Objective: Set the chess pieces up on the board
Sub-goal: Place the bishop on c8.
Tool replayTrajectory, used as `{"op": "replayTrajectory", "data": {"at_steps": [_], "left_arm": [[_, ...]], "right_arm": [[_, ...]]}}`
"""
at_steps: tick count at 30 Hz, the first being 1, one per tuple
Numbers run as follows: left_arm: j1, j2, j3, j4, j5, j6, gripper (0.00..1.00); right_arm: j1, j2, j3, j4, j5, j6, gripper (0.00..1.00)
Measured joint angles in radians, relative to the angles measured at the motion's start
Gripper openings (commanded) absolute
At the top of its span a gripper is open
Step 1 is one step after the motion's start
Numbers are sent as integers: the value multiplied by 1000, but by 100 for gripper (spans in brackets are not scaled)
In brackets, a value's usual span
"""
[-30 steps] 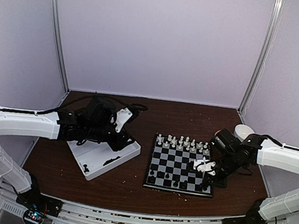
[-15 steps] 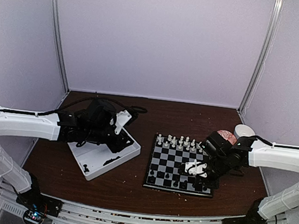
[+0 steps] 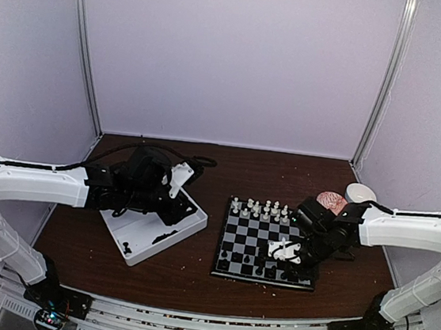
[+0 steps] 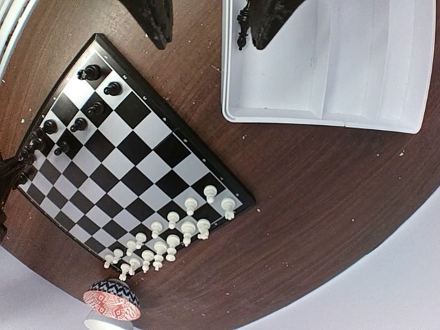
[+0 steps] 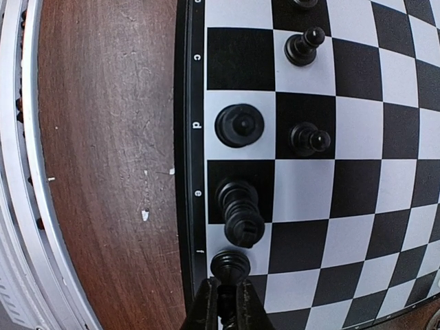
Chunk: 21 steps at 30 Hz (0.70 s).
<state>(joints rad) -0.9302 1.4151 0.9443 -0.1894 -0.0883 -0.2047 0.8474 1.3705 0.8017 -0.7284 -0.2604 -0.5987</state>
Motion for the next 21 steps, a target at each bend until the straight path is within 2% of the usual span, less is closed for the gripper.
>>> {"op": "replayTrajectory", "data": {"at_steps": [18, 21], "left_arm": [[0, 13, -15, 2, 2, -14, 38], [0, 13, -15, 2, 2, -14, 38]], "right_arm": [[17, 19, 9, 16, 15, 5, 18], [17, 19, 9, 16, 17, 7, 23]]}}
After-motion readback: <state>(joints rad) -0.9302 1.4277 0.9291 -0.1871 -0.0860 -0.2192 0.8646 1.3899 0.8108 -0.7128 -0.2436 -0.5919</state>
